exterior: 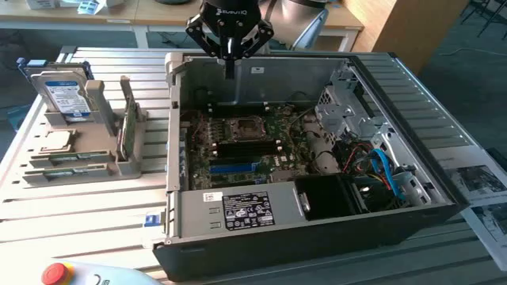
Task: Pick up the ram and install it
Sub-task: 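Reach for the ram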
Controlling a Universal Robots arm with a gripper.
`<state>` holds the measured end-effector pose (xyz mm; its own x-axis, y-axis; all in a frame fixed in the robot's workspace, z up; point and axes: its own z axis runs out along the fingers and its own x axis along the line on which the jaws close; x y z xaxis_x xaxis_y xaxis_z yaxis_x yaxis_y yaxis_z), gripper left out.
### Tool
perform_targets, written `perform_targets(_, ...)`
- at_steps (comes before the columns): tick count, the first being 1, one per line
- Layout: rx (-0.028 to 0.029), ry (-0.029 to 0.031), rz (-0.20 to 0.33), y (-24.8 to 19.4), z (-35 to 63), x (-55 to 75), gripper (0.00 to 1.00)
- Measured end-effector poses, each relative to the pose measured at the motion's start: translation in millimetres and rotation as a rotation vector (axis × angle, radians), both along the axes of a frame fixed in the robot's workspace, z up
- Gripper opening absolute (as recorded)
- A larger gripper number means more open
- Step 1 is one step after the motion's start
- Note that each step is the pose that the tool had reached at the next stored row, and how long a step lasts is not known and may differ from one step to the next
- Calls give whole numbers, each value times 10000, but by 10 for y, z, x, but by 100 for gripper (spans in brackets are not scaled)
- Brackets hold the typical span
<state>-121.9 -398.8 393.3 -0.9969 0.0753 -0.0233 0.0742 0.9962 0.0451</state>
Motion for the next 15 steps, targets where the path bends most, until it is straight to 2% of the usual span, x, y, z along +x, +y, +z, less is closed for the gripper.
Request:
perform_targets(8, -1, 1, 0, 1, 0, -3, 10)
perform_targets(15, 0, 5, 0, 5, -3, -58, 10)
